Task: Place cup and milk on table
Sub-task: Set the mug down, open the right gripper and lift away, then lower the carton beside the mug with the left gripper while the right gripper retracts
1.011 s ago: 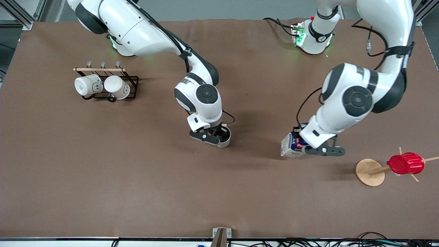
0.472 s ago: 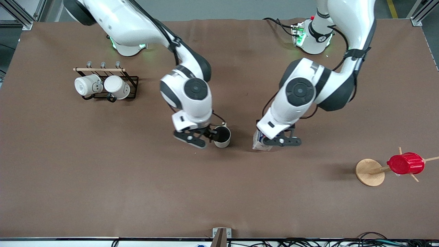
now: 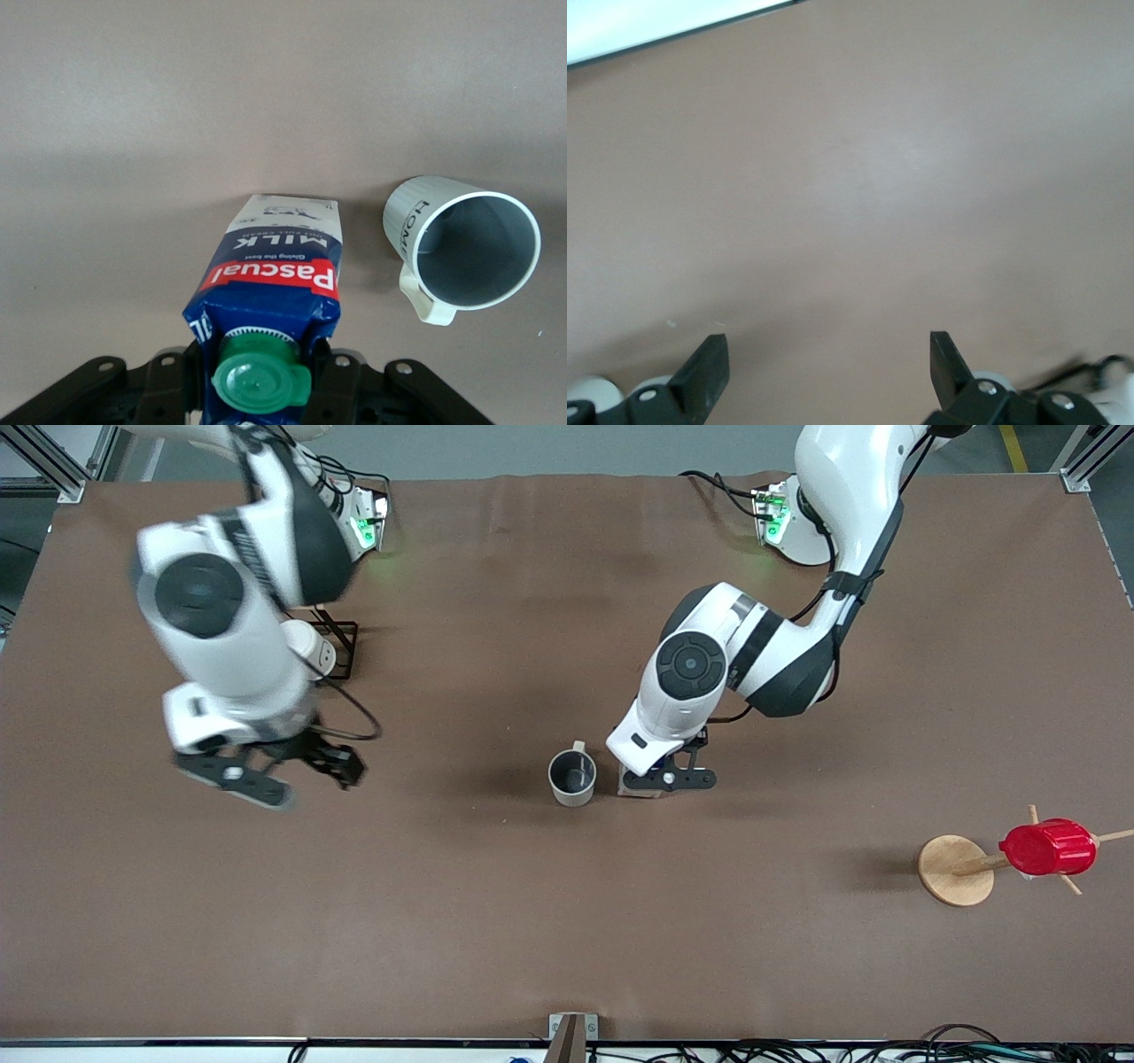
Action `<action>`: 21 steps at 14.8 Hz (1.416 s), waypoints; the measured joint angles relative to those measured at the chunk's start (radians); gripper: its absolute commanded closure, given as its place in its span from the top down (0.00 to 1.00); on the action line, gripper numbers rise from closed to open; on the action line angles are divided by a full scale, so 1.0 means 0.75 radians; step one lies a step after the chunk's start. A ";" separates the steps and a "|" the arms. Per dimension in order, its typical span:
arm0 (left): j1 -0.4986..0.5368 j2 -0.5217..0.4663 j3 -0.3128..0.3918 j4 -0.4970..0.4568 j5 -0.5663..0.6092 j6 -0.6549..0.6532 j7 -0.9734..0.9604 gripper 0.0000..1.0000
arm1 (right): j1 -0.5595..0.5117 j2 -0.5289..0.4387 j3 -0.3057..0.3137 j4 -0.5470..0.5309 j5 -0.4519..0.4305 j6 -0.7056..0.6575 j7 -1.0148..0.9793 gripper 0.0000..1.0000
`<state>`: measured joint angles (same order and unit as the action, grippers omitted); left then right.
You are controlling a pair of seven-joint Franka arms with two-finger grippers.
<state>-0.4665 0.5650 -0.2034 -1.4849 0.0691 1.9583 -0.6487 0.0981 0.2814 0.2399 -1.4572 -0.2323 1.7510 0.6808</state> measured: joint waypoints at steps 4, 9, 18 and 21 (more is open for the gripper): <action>-0.008 0.014 0.002 0.009 0.010 0.000 -0.001 0.03 | -0.028 -0.167 -0.277 -0.007 0.201 -0.163 -0.492 1.00; -0.021 0.022 0.000 0.017 0.062 0.001 -0.002 0.03 | -0.036 -0.329 -0.489 -0.008 0.270 -0.332 -0.853 1.00; -0.051 0.035 -0.003 0.049 0.062 0.001 -0.006 0.12 | -0.070 -0.337 -0.381 -0.026 0.270 -0.332 -0.835 1.00; -0.054 0.041 -0.002 0.050 0.062 0.001 -0.007 0.75 | -0.071 -0.337 -0.384 -0.027 0.270 -0.333 -0.835 1.00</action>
<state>-0.5071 0.5957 -0.2047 -1.4475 0.1154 1.9593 -0.6539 0.0446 0.0286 -0.0480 -1.4772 -0.0301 1.5016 0.0544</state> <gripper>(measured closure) 0.608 0.000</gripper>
